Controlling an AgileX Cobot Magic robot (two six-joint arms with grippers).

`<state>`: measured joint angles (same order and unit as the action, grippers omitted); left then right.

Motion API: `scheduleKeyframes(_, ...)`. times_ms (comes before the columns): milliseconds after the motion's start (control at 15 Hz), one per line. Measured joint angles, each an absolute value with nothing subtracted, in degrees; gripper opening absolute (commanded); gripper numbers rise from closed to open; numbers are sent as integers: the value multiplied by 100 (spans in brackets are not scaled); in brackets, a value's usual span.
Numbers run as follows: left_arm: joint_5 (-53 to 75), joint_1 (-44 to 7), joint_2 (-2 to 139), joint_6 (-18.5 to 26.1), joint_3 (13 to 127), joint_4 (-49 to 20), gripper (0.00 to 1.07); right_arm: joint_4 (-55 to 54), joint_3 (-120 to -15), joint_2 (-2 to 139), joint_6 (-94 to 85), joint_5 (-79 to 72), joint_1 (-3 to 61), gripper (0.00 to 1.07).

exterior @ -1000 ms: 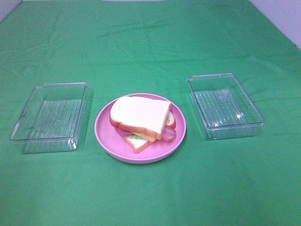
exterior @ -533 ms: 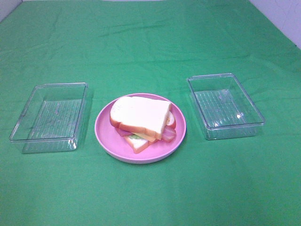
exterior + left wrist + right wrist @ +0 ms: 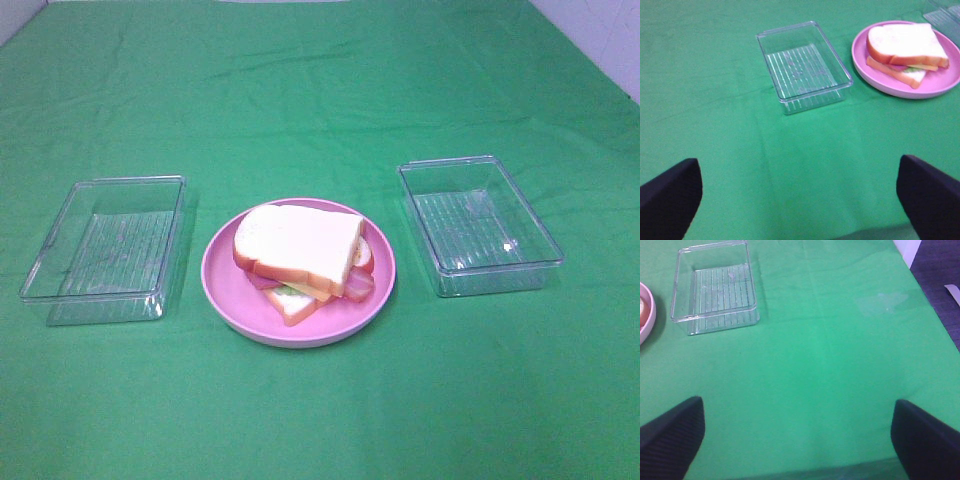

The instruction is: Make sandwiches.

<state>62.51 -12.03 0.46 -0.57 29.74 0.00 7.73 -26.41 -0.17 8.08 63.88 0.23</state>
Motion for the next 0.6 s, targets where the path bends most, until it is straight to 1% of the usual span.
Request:
scheduleKeyframes(133,6234,-659,-29,-57,2974,0,101,773,-2641,-17,808,6388,23,97)
scheduleKeyframes(200,6228,-521,-29,-57,2974,0,101,773,-2641,-17,808,6388,23,97)
scheduleKeyframes(333,6217,-40,-34,-57,2974,0,101,773,-2641,-17,808,6388,23,97)
scheduleKeyframes(400,6217,120,-34,-57,2974,0,101,773,-2641,-17,808,6388,23,97)
scheduleKeyframes(600,6211,218,-34,-57,2974,0,101,773,-2641,-17,808,6388,23,97)
